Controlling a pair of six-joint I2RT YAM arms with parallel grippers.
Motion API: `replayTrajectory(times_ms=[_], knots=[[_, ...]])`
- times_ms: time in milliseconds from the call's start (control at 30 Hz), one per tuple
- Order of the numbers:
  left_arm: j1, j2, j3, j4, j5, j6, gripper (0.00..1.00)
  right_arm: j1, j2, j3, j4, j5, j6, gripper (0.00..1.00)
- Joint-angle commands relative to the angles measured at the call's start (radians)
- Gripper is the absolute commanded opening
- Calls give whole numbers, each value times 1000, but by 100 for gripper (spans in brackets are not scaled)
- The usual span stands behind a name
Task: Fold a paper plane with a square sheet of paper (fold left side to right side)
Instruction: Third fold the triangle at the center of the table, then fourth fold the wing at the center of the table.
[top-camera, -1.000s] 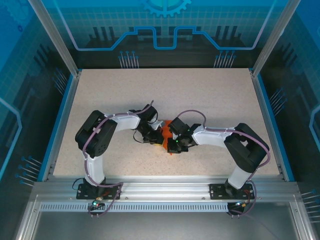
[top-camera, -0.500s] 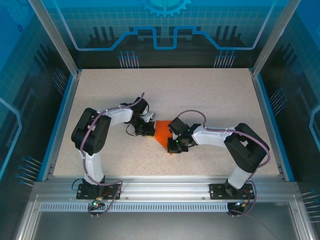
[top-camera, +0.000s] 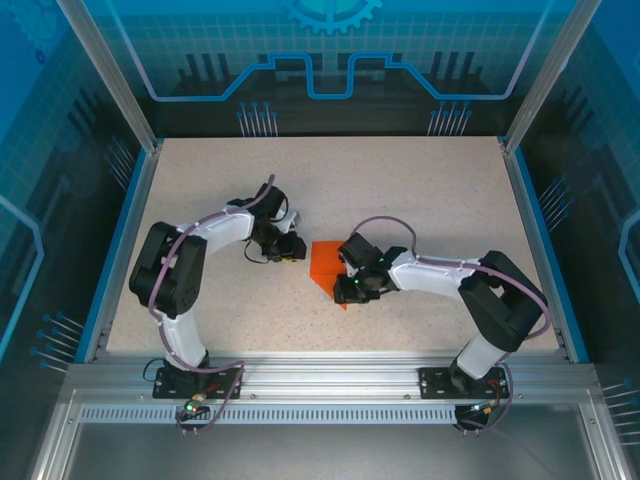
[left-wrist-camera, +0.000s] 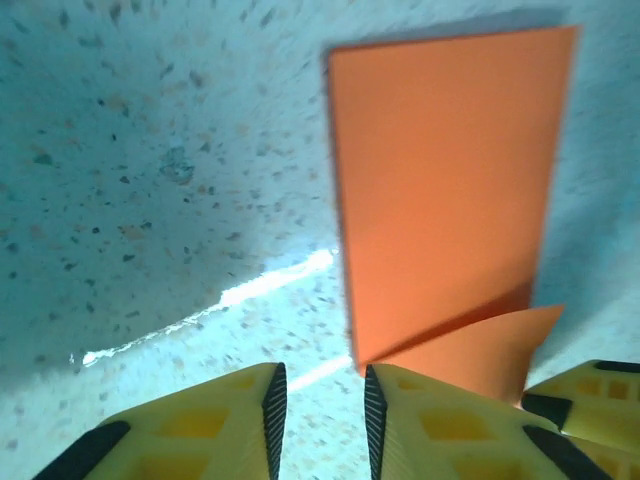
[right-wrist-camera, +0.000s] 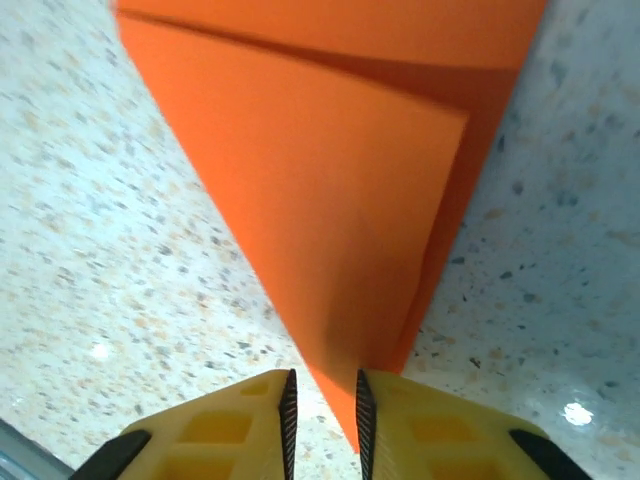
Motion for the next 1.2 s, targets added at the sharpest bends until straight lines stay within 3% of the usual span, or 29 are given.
replayTrajectory(times_ms=[0, 167, 500, 700, 933, 1167], knots=[[10, -96, -39, 7, 16, -102, 36, -21, -85, 27, -8, 63, -78, 33], [10, -140, -136, 79, 71, -239, 43, -66, -95, 39, -4, 82, -195, 43], [-3, -77, -246, 250, 200, -403, 44, -119, 24, 79, 61, 25, -273, 43], [-31, -43, -234, 254, 199, -412, 45, -129, 71, 89, 78, 9, -264, 29], [-49, -17, -219, 249, 192, -411, 45, -140, 76, 85, 71, 10, -267, 0], [-70, 3, -190, 247, 199, -414, 45, -149, 59, 73, 52, 30, -267, 0]])
